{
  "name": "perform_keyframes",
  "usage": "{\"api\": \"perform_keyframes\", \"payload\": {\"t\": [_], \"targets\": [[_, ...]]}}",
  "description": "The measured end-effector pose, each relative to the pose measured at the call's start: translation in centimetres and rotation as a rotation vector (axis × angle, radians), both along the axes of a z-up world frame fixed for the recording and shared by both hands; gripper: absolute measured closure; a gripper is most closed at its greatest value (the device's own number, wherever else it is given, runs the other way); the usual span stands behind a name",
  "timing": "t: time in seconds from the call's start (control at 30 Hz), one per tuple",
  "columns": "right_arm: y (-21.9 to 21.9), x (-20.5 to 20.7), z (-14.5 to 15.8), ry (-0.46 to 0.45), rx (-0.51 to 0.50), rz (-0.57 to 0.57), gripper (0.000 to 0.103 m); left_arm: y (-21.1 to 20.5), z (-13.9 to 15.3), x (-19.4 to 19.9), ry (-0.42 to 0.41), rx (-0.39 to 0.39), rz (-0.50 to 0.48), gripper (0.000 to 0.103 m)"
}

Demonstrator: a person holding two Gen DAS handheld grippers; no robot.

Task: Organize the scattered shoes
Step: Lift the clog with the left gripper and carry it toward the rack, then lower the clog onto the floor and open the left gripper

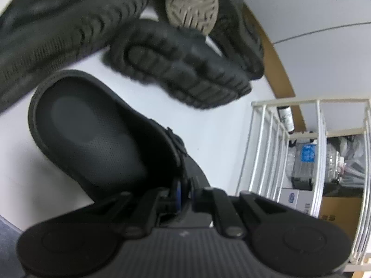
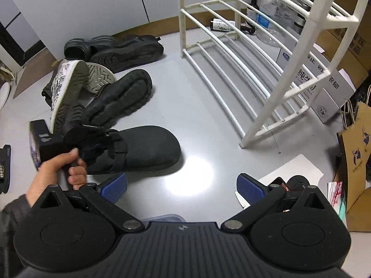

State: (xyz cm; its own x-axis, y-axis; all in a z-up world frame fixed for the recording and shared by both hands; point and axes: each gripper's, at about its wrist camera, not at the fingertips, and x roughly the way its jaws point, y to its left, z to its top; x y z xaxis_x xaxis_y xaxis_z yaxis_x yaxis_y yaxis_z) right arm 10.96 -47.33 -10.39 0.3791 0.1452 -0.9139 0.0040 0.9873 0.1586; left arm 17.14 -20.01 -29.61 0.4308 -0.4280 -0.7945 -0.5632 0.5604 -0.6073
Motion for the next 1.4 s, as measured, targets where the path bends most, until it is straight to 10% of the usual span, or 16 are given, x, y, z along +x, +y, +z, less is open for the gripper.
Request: {"api": "perform_keyframes", "payload": {"t": [0.33,0.5,0.7,1.4], "targets": [[0.4,0.2,-0.1,0.003,-0.015,0.005,0.0,-3.4,-3.6,0.2,0.086,-0.082,-0.026,0.091],[1.0,0.3,0.1,-0.002,-0.024,0.012,0.0,-3.6,-2.6,-0.3,0.106,-0.069,-0.062,0.063],[0.9,1.1,0.7,0.001,-0.042,0.007,0.0,-1.8,0.7,-0.1,0.109,0.013,-0.128,0.054],[7.1,-0.5,4.1,-0.057,-0.124,0.262,0.0,8.9,28.5,-2.4,-0.004,0.421,-0.432,0.025]]}}
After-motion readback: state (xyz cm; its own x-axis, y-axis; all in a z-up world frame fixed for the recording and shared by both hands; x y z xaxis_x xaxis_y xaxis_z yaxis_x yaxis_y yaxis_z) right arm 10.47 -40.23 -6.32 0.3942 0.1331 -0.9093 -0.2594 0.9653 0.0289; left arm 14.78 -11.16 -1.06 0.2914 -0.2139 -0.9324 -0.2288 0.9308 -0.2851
